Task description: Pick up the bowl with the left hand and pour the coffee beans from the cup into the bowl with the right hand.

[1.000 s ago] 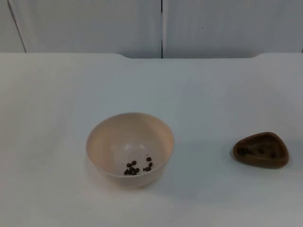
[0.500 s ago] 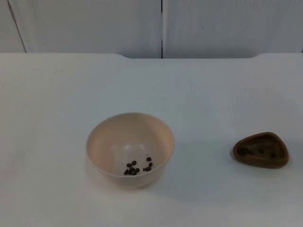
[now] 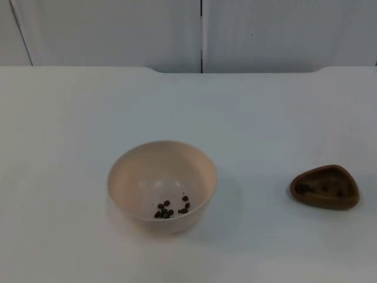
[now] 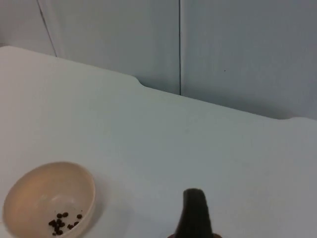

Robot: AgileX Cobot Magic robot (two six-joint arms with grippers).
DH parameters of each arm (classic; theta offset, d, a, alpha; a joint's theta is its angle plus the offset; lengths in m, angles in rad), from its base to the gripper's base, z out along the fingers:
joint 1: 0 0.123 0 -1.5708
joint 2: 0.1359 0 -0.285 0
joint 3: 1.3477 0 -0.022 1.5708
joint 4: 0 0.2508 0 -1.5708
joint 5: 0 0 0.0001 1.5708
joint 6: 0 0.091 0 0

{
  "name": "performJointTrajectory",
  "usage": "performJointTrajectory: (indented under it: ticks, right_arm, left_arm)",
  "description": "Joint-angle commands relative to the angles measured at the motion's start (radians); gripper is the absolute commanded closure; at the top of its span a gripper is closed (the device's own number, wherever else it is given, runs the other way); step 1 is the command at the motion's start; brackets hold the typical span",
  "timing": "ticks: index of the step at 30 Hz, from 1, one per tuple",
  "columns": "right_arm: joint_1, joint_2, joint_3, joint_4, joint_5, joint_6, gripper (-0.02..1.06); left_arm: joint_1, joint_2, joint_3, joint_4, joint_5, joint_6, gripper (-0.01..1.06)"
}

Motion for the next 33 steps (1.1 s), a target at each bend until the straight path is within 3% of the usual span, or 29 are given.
performJointTrajectory:
  ticks: [1, 10, 18, 21, 29, 33]
  right_arm:
    - [-0.003, -0.034, 0.026, 0.004, -0.003, -0.009, 0.46]
    - [-0.003, -0.236, 0.169, 0.006, -0.018, -0.009, 0.46]
    - [-0.003, -0.400, 0.202, 0.004, 0.031, -0.011, 0.46]
    - [-0.003, -0.462, 0.202, 0.004, 0.063, -0.028, 0.46]
    - [-0.003, -0.545, 0.202, 0.005, 0.152, -0.028, 0.46]
    - [-0.003, -0.577, 0.202, 0.005, 0.200, -0.028, 0.46]
  left_arm:
    - [0.002, -0.043, 0.018, 0.013, 0.015, 0.004, 0.20]
    - [0.002, -0.198, 0.099, 0.034, 0.092, 0.007, 0.20]
    - [0.002, -0.249, 0.134, 0.031, 0.173, 0.027, 0.20]
    - [0.002, -0.257, 0.138, 0.012, 0.215, 0.089, 0.20]
    - [0.002, -0.257, 0.138, -0.117, 0.216, 0.284, 0.20]
    - [0.002, -0.257, 0.138, -0.124, 0.229, 0.290, 0.20]
